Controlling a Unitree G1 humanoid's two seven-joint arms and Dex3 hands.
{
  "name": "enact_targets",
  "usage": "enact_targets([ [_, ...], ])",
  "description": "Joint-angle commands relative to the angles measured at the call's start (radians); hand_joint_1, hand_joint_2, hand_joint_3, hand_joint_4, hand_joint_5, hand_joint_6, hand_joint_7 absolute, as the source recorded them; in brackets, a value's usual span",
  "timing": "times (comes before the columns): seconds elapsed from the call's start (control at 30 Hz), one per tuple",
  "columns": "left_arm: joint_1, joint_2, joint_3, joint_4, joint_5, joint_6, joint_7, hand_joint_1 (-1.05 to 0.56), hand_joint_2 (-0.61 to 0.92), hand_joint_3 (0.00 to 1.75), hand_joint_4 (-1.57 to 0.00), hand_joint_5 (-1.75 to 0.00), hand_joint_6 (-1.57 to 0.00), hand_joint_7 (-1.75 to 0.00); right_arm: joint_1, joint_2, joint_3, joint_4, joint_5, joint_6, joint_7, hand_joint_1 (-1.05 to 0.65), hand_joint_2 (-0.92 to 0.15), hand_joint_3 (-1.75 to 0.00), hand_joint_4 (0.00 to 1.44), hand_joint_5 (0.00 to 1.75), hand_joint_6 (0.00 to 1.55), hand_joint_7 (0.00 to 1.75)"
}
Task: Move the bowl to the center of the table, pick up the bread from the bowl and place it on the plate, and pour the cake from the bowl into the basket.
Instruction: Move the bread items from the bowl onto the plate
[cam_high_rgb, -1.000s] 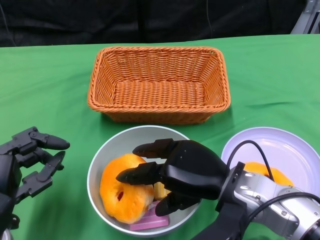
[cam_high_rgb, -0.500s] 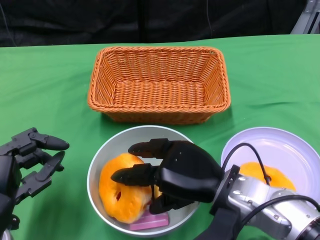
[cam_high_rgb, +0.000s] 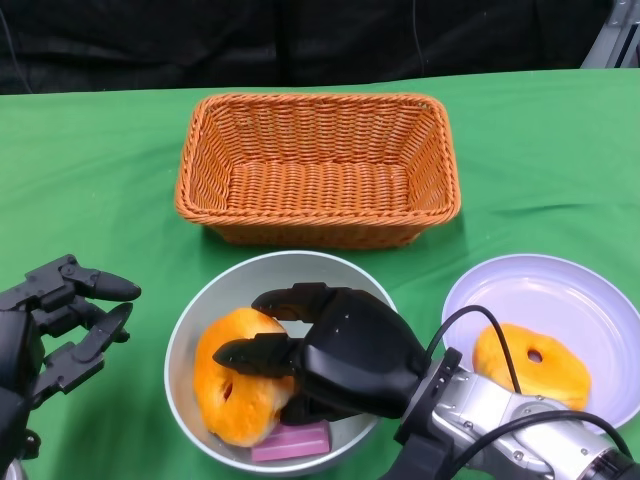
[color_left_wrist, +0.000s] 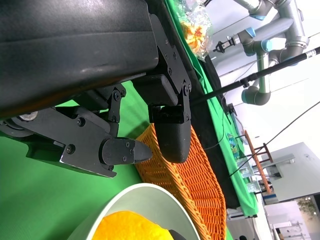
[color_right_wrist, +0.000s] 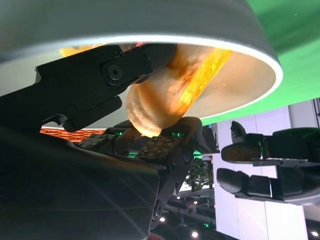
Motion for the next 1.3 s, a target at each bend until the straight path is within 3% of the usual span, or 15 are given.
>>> enact_targets([
  [0.03, -0.009, 0.014, 0.005, 0.015, 0.013, -0.016, 0.017, -0.01, 0.86, 0.45, -0.78, -1.39, -0.85, -0.96, 0.0, -0.01, 0.035, 0.032, -0.023, 0.02, 0.046, -0.49, -0.85, 0.0, 0.77, 0.09, 0.89, 0.04],
  [0.2, -0.011, 0.013, 0.006, 0.021, 0.012, -0.023, 0.014, -0.01, 0.84, 0.47, -0.78, -1.39, -0.85, -0.95, -0.012, -0.01, 0.061, 0.051, -0.021, 0.034, 0.067, -0.47, -0.86, 0.0, 0.79, 0.09, 0.91, 0.04],
  [0.23, -0.011, 0.013, 0.005, 0.02, 0.017, -0.023, 0.018, -0.02, 0.84, 0.47, -0.78, -1.39, -0.85, -0.95, -0.014, -0.013, 0.059, 0.057, -0.006, 0.02, 0.059, -0.47, -0.86, 0.0, 0.88, 0.14, 0.95, 0.05],
  [0.27, -0.01, 0.013, 0.005, 0.019, 0.021, -0.024, 0.022, -0.02, 0.83, 0.48, -0.78, -1.39, -0.85, -0.95, -0.015, -0.016, 0.057, 0.061, 0.005, 0.01, 0.053, -0.45, -0.86, 0.0, 0.94, 0.42, 1.04, 0.05],
  [0.33, -0.009, 0.012, 0.005, 0.017, 0.022, -0.022, 0.02, -0.03, 0.83, 0.48, -0.78, -1.39, -0.85, -0.94, -0.017, -0.018, 0.04, 0.077, 0.043, -0.026, 0.024, -0.41, -0.86, 0.0, 0.9, 0.92, 1.15, 0.04],
  [0.63, -0.008, 0.009, 0.005, 0.011, 0.02, -0.014, 0.016, 0.0, 0.83, 0.48, -0.77, -1.38, -0.85, -0.95, -0.032, -0.014, -0.033, 0.125, 0.123, -0.121, -0.111, -0.28, -0.87, 0.0, 0.76, 1.44, 1.23, 0.06],
  [0.73, -0.006, 0.012, 0.006, 0.01, 0.024, -0.013, 0.018, -0.01, 0.83, 0.49, -0.77, -1.4, -0.85, -0.95, -0.034, -0.016, -0.054, 0.126, 0.12, -0.126, -0.146, -0.24, -0.88, 0.0, 0.75, 1.46, 1.21, 0.09],
  [0.87, -0.005, 0.011, 0.008, 0.008, 0.019, -0.013, 0.015, -0.03, 0.83, 0.48, -0.75, -1.4, -0.85, -0.95, -0.028, -0.032, -0.092, 0.108, 0.136, -0.134, -0.185, -0.25, -0.83, 0.0, 0.73, 1.54, 1.19, 0.14],
  [1.03, -0.005, 0.016, 0.009, 0.015, 0.026, -0.021, 0.019, -0.02, 0.83, 0.48, -0.76, -1.4, -0.84, -0.97, 0.014, -0.04, -0.164, 0.042, 0.223, -0.148, -0.142, -0.24, -0.85, -0.01, 0.73, 1.46, 1.15, 0.2],
  [1.2, -0.008, 0.018, 0.013, 0.023, 0.004, -0.024, 0.001, -0.03, 0.83, 0.48, -0.77, -1.4, -0.84, -0.99, 0.071, -0.051, -0.251, -0.032, 0.31, -0.187, -0.148, -0.23, -0.91, -0.01, 0.84, 1.22, 1.09, 0.27],
  [1.3, -0.011, 0.02, 0.014, 0.029, -0.008, -0.026, -0.009, -0.01, 0.82, 0.5, -0.77, -1.4, -0.84, -1.0, 0.106, -0.046, -0.297, -0.074, 0.356, -0.197, -0.128, -0.22, -0.92, -0.02, 0.85, 1.23, 1.1, 0.3],
])
